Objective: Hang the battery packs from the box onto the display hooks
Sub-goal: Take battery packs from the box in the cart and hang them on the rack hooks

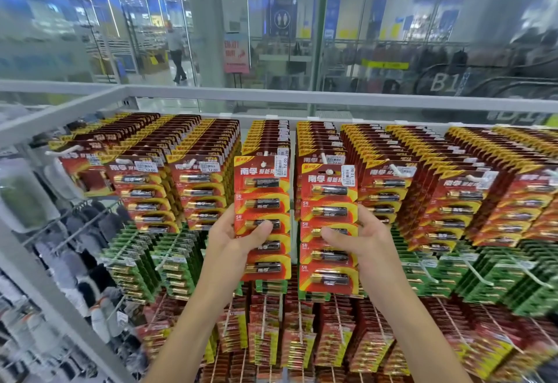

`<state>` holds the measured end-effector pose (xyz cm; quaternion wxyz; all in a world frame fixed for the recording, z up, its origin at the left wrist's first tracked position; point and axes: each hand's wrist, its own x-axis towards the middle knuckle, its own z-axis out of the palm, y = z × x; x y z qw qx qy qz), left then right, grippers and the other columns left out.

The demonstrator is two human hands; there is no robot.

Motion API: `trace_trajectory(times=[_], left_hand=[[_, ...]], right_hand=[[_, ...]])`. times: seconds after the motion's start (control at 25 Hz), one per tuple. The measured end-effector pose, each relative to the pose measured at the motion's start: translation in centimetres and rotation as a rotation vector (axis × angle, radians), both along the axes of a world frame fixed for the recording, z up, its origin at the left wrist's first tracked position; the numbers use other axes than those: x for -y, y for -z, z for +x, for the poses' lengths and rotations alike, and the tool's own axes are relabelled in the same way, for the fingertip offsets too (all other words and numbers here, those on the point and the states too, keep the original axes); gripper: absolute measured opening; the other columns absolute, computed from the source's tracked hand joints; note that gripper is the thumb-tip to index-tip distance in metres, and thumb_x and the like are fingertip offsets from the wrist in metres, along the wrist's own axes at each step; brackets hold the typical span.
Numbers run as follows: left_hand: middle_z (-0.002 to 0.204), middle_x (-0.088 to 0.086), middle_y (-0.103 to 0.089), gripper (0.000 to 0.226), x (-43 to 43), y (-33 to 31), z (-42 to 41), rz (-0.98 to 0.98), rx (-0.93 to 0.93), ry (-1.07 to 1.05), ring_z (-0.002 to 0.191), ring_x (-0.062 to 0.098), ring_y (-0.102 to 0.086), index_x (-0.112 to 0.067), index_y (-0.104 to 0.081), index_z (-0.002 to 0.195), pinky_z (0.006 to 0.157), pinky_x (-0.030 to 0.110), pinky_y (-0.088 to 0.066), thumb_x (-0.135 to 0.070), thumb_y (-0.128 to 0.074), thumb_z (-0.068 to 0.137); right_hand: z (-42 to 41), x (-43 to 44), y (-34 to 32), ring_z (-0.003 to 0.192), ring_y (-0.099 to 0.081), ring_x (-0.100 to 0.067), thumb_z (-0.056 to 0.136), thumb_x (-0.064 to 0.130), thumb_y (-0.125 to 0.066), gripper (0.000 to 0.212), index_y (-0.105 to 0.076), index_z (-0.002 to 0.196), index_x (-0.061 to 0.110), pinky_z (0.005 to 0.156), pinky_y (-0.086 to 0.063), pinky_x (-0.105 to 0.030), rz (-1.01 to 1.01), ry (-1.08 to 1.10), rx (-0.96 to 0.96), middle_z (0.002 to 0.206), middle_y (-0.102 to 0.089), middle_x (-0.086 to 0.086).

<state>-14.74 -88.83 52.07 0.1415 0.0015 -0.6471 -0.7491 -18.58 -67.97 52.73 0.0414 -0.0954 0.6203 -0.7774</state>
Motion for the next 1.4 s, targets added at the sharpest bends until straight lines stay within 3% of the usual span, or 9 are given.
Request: trace_trajectory(times=[0.36,0.56,0.68,0.8,0.92,1.04,1.12,1.28,1.4], left_hand=[[0.113,-0.003,-0.079,0.034,0.5,0.4,-4.6,-0.039,0.095,-0.018,0.103,0.019,-0.076,-0.024,-0.067,0.125,0.092,0.052,-0.060,-0.022,-0.075,0.092],[0.105,-0.011,-0.080,0.027,0.7,1.3,-6.0,-0.064,0.102,-0.069,0.098,0.009,-0.076,-0.025,-0.070,0.116,0.086,0.034,-0.060,-0.024,-0.076,0.090],[0.100,-0.014,-0.080,0.027,0.9,2.4,-6.3,-0.084,0.126,-0.120,0.094,0.004,-0.075,-0.026,-0.071,0.111,0.080,0.022,-0.056,-0.036,-0.078,0.087],[0.112,-0.014,-0.078,0.062,1.1,3.4,-6.4,-0.145,0.187,-0.192,0.105,0.000,-0.070,-0.024,-0.070,0.121,0.097,0.036,-0.056,-0.064,-0.079,0.074],[0.107,-0.019,-0.077,0.056,0.8,3.7,-6.1,-0.218,0.176,-0.234,0.104,0.002,-0.069,-0.032,-0.069,0.116,0.099,0.045,-0.057,-0.070,-0.073,0.075],[0.102,-0.008,-0.073,0.068,0.5,4.2,-5.6,-0.331,0.172,-0.292,0.091,-0.001,-0.066,-0.024,-0.065,0.117,0.082,0.029,-0.054,-0.078,-0.063,0.077],[0.087,-0.011,-0.065,0.053,0.1,4.5,-5.0,-0.430,0.194,-0.333,0.070,-0.003,-0.059,-0.023,-0.060,0.111,0.065,0.022,-0.044,-0.069,-0.059,0.086],[0.112,-0.010,-0.064,0.063,0.2,5.5,-3.6,-0.614,0.213,-0.352,0.088,0.001,-0.059,-0.018,-0.051,0.140,0.073,0.020,-0.043,-0.063,-0.054,0.096],[0.135,-0.004,-0.062,0.064,0.5,6.4,-2.3,-0.681,0.220,-0.321,0.114,0.006,-0.061,-0.020,-0.047,0.148,0.094,0.023,-0.047,-0.062,-0.050,0.099]], right_hand=[[-3.2,1.6,0.3,0.098,-0.077,-0.024,0.088,0.006,-0.077,0.034,-0.070,0.119,0.018,0.077,-0.063,-0.041,0.016,0.031,0.005,0.107,-0.080,-0.002],[-5.1,2.3,0.5,0.097,-0.077,-0.022,0.091,0.010,-0.075,0.023,-0.073,0.113,0.019,0.075,-0.062,-0.038,0.073,0.065,0.040,0.103,-0.081,0.001],[-6.0,2.4,1.2,0.098,-0.077,-0.022,0.091,0.019,-0.078,0.017,-0.075,0.107,0.020,0.095,-0.057,-0.051,0.094,0.102,0.104,0.101,-0.081,0.003],[-6.0,2.3,1.9,0.106,-0.070,-0.011,0.089,0.038,-0.078,0.016,-0.077,0.100,0.026,0.108,-0.044,-0.044,0.179,0.127,0.135,0.098,-0.080,0.014],[-5.9,2.5,3.0,0.110,-0.064,-0.007,0.087,0.052,-0.075,0.029,-0.073,0.104,0.028,0.104,-0.040,-0.036,0.210,0.133,0.148,0.104,-0.076,0.008],[-5.7,3.1,3.6,0.127,-0.059,-0.013,0.073,0.075,-0.075,0.087,-0.060,0.139,0.021,0.109,-0.049,-0.042,0.248,0.137,0.125,0.144,-0.059,0.004],[-5.1,2.9,4.0,0.115,-0.067,-0.015,0.075,0.073,-0.072,0.069,-0.068,0.126,0.027,0.104,-0.053,-0.047,0.291,0.151,0.083,0.128,-0.071,0.003],[-3.6,1.9,5.6,0.101,-0.067,-0.033,0.095,0.055,-0.062,0.039,-0.067,0.107,0.018,0.091,-0.052,-0.049,0.427,0.197,0.036,0.107,-0.070,-0.017],[-2.1,1.4,6.5,0.112,-0.063,-0.014,0.098,0.054,-0.059,0.053,-0.057,0.139,0.021,0.088,-0.047,-0.027,0.512,0.217,0.033,0.116,-0.067,0.009]])
